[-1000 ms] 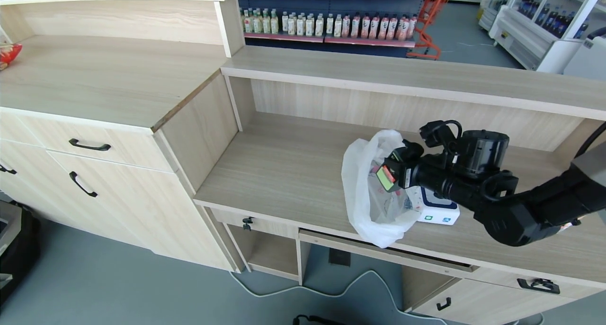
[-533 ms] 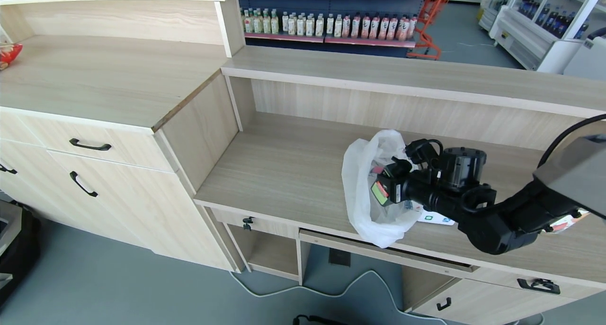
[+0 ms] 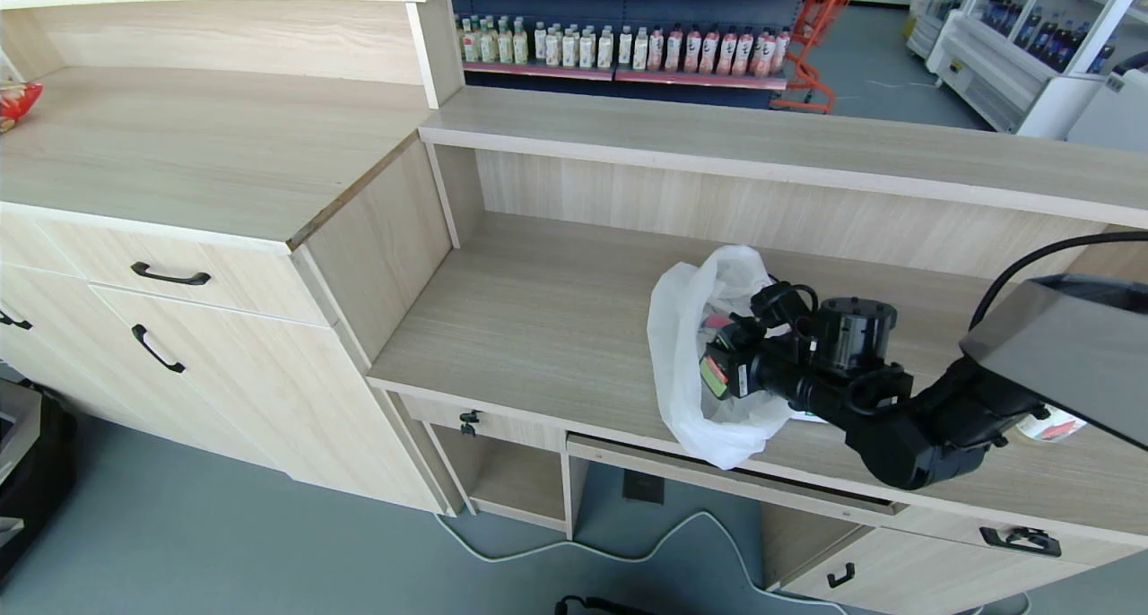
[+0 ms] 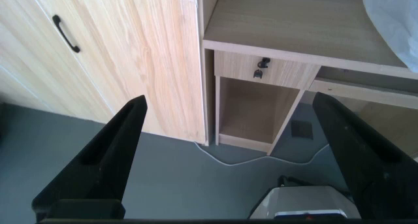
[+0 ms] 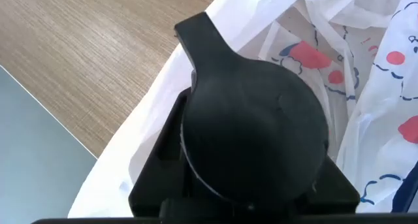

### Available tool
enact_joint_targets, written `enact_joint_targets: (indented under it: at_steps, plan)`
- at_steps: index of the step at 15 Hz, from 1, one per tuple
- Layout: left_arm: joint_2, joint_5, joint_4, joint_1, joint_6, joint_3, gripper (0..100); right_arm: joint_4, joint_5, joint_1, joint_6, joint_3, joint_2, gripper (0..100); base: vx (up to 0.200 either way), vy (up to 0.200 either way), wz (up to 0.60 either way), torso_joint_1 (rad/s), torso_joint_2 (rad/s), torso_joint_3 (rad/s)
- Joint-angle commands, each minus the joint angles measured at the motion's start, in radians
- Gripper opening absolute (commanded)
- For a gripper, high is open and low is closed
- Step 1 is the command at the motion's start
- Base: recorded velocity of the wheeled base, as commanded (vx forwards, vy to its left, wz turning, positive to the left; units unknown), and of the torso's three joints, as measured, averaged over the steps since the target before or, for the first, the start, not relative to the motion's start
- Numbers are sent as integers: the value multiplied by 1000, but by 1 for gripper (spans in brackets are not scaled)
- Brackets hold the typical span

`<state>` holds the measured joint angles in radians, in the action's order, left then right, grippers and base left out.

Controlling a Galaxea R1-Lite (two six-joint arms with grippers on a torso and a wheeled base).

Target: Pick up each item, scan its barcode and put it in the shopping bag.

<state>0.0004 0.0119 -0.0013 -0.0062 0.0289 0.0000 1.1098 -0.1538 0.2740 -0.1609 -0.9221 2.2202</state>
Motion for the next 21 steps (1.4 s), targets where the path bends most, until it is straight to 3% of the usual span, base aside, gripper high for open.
enact_joint_targets:
  at_steps: [1, 9, 10, 14, 17, 19, 21]
  plan:
    - [0, 0, 0, 0, 0, 0, 100, 4, 0, -1, -12, -1, 41, 0, 0, 0, 0, 0, 0, 0]
    - [0, 0, 0, 0, 0, 0, 100, 8, -1, -41, -65, 60, 39, 0, 0, 0, 0, 0, 0, 0]
    - [0, 0, 0, 0, 0, 0, 100, 35, -3, -52, -65, 80, 39, 100, 0, 0, 0, 0, 0, 0]
    - [0, 0, 0, 0, 0, 0, 100, 42, -6, -64, -60, 82, -24, 100, 0, 0, 0, 0, 0, 0]
    - [0, 0, 0, 0, 0, 0, 100, -16, -7, -68, -69, 123, -244, 100, 0, 0, 0, 0, 0, 0]
    - [0, 0, 0, 0, 0, 0, 100, -30, -7, -115, -74, 206, -401, 100, 0, 0, 0, 0, 0, 0]
    - [0, 0, 0, 0, 0, 0, 100, -61, -3, -233, -180, 344, -551, 100, 0, 0, 0, 0, 0, 0]
